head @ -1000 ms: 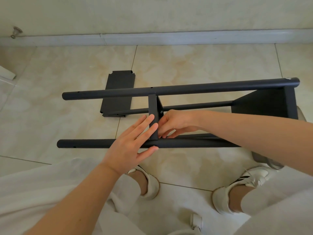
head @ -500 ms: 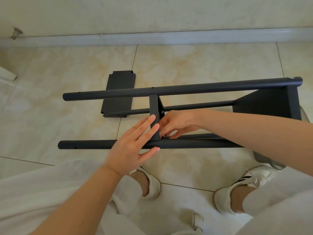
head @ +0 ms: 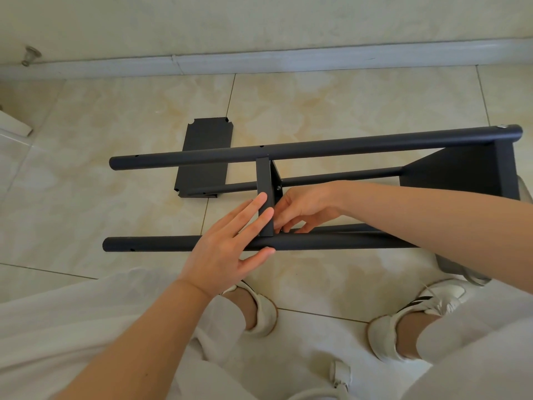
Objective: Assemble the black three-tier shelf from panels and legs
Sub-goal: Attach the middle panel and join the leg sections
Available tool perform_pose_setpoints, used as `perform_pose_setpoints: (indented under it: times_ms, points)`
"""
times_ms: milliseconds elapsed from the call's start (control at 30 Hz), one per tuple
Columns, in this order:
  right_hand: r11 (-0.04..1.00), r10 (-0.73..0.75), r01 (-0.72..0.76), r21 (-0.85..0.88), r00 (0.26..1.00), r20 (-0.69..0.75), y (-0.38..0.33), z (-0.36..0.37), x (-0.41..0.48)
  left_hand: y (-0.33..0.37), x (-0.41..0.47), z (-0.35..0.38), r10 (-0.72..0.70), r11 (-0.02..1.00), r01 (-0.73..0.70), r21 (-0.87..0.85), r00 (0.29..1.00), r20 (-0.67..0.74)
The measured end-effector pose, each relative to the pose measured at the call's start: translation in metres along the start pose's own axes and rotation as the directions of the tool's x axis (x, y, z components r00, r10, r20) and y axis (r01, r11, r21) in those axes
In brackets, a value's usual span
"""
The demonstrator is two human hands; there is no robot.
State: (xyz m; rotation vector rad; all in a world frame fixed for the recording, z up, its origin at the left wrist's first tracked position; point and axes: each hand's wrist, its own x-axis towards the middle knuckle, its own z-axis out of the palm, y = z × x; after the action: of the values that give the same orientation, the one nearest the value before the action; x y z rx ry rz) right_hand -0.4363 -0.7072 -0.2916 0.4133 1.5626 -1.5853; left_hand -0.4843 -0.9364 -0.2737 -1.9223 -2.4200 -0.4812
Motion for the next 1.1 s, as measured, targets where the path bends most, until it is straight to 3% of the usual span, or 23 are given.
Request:
perform_pose_setpoints:
  times_ms: [1100]
  points:
    - [0.997, -0.016, 0.012, 0.071, 0.998, 0.056, 0.011, -0.004, 0.01, -0.001, -0.002, 0.001, 0.01, 0.999, -0.01, -0.037, 1.0, 0.015]
